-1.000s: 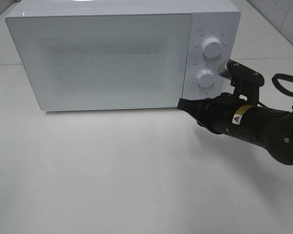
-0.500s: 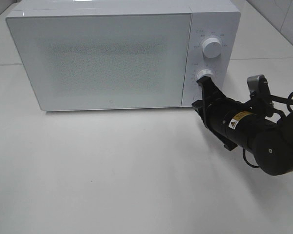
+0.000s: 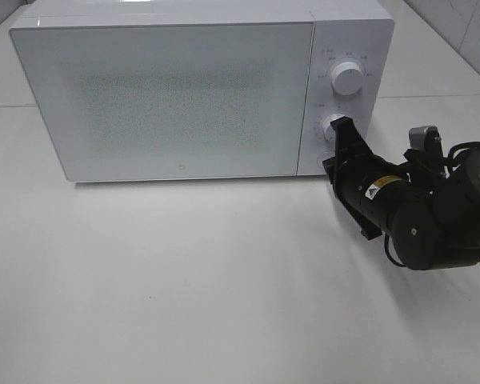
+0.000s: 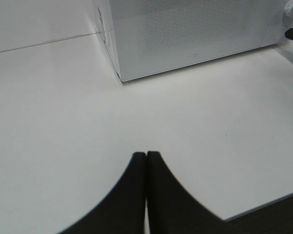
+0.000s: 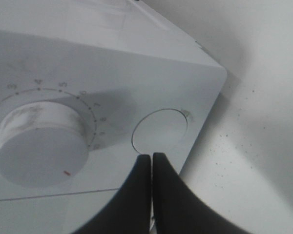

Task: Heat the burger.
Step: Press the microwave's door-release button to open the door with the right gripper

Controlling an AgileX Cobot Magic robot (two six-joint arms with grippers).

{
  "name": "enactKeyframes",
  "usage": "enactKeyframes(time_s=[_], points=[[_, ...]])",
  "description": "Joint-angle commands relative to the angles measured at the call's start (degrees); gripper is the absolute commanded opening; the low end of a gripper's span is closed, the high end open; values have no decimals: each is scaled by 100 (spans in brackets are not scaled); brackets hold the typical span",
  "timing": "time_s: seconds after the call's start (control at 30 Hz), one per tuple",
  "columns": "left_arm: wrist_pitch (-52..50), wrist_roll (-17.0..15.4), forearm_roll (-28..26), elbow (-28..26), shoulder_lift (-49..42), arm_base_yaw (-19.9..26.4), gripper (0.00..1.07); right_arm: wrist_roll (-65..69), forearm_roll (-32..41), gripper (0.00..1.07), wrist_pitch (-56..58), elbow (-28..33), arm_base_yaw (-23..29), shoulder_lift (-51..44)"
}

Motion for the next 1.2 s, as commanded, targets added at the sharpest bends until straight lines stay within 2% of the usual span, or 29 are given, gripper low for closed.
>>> enactKeyframes(time_s=[0.03, 0.3, 0.43, 0.5, 0.7, 1.2], points=[[-46, -11, -57, 6, -109, 17, 0, -29, 40, 0, -11, -183, 11, 34], [-46, -17, -57, 6, -109, 17, 0, -258, 390, 0, 115, -275, -74, 40], [-46, -17, -57, 6, -109, 17, 0, -160, 264, 0, 109, -275, -246, 74], [-46, -17, -57, 6, -109, 17, 0, 34, -172, 0, 120, -275, -395, 103], [-46, -17, -57, 6, -109, 17, 0, 40, -424, 0, 372, -413, -395, 103], [-46, -17, -57, 6, -109, 17, 0, -132, -235, 0, 544, -802, -395, 103]])
